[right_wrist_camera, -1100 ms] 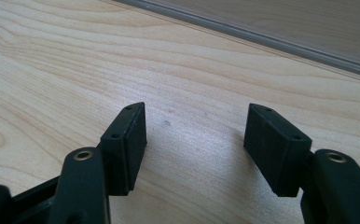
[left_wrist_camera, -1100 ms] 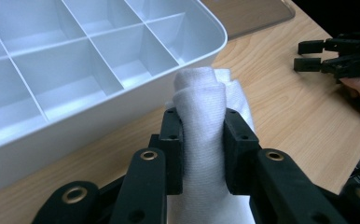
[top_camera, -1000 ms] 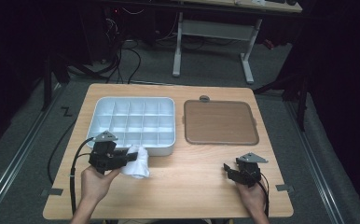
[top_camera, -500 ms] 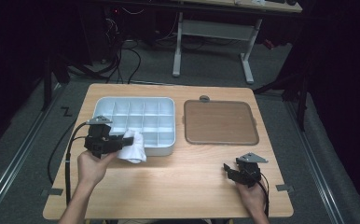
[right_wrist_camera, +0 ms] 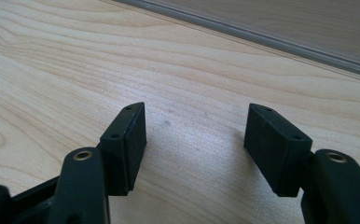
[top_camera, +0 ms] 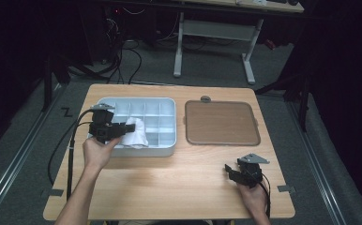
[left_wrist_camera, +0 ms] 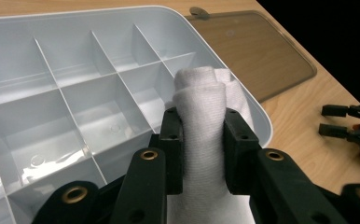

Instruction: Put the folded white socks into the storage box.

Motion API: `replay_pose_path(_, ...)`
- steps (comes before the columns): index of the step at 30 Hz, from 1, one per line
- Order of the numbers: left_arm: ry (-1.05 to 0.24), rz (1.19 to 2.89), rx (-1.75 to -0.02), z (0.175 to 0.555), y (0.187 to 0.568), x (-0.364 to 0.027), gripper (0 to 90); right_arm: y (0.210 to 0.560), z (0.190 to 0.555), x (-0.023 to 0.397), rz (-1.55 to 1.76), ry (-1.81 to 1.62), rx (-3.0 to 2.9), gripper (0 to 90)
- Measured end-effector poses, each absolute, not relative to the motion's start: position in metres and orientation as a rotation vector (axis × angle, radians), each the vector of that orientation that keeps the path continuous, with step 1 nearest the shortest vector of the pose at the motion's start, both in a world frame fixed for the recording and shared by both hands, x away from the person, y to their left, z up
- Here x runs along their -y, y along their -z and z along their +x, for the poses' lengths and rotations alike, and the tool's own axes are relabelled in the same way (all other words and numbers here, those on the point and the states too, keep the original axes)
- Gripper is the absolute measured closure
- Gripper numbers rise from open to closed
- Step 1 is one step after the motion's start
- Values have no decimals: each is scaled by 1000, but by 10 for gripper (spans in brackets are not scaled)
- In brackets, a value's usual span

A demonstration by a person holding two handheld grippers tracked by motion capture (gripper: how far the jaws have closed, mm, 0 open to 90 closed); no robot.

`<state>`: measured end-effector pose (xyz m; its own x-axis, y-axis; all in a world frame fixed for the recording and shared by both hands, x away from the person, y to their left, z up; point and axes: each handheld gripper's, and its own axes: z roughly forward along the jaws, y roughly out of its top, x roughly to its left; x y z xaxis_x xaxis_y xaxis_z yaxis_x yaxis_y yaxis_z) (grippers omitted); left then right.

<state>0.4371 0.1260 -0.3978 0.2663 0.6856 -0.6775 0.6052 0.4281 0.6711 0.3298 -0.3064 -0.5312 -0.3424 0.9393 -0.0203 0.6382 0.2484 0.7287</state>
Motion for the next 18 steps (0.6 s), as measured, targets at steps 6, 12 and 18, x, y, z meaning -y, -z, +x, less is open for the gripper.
replay_pose_path(6, -78, 1215, -1428, 449, 405, -129, 730, 531, 330, 306, 1434, -878, -2069, 396)
replay_pose_path(12, -36, 1180, -1430, 456, 408, -126, 730, 531, 330, 306, 1434, -878, -2070, 396)
replay_pose_path(18, -16, 1201, -1430, 459, 415, -118, 730, 531, 330, 306, 1434, -878, -2070, 396)
